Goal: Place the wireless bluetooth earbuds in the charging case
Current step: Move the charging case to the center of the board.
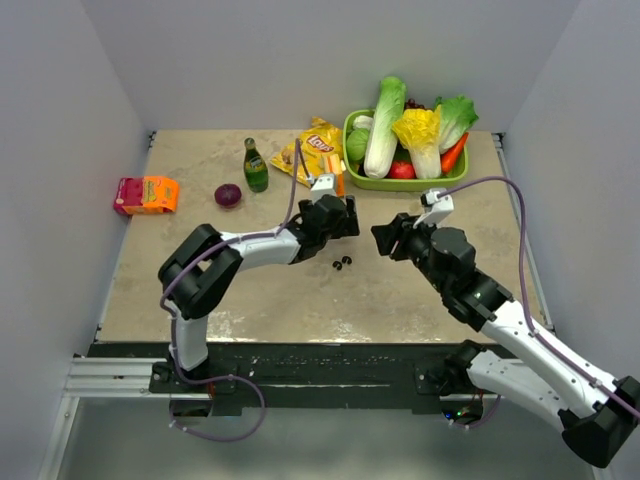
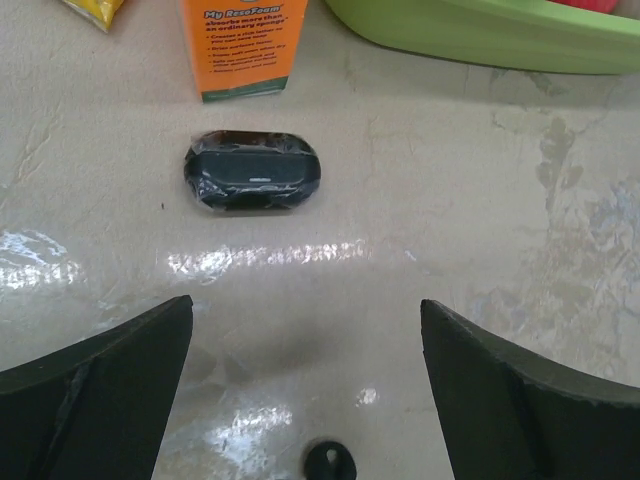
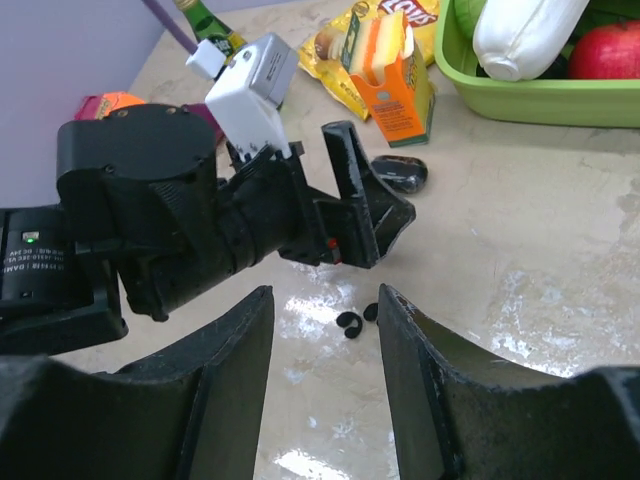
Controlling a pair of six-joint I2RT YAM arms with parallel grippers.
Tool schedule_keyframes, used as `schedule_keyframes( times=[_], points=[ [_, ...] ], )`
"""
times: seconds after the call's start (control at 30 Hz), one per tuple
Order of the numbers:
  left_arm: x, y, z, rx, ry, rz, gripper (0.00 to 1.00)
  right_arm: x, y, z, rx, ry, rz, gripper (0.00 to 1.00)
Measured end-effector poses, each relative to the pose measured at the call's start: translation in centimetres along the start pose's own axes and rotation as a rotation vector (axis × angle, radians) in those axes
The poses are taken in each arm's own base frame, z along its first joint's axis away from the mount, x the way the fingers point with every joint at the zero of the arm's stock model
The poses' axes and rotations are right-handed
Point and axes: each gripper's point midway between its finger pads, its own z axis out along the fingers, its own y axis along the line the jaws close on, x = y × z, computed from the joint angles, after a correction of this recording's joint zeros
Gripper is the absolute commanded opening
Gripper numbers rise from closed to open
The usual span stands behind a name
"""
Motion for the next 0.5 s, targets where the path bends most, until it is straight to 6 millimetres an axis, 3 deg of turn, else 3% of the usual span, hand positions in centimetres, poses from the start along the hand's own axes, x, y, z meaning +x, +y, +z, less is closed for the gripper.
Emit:
schedule_keyframes(
  times=[0.1, 0.33, 0.5],
  points=[
    [0.4, -0.2, 0.8, -0.046, 0.007, 0.003, 1.0, 0.8, -0.2, 0.0, 0.004, 0.024, -0.006, 0.5],
    [3.3, 3.1, 2.2, -0.208, 0.076, 0.03, 1.0, 1.8, -0.4, -0.2, -0.001, 0.058, -0.012, 0.5],
    [2.6, 2.7, 3.7, -0.263, 0.071, 0.042, 1.0, 1.2, -0.2, -0.6, -0.012, 0.038, -0.007, 0.5]
  ],
)
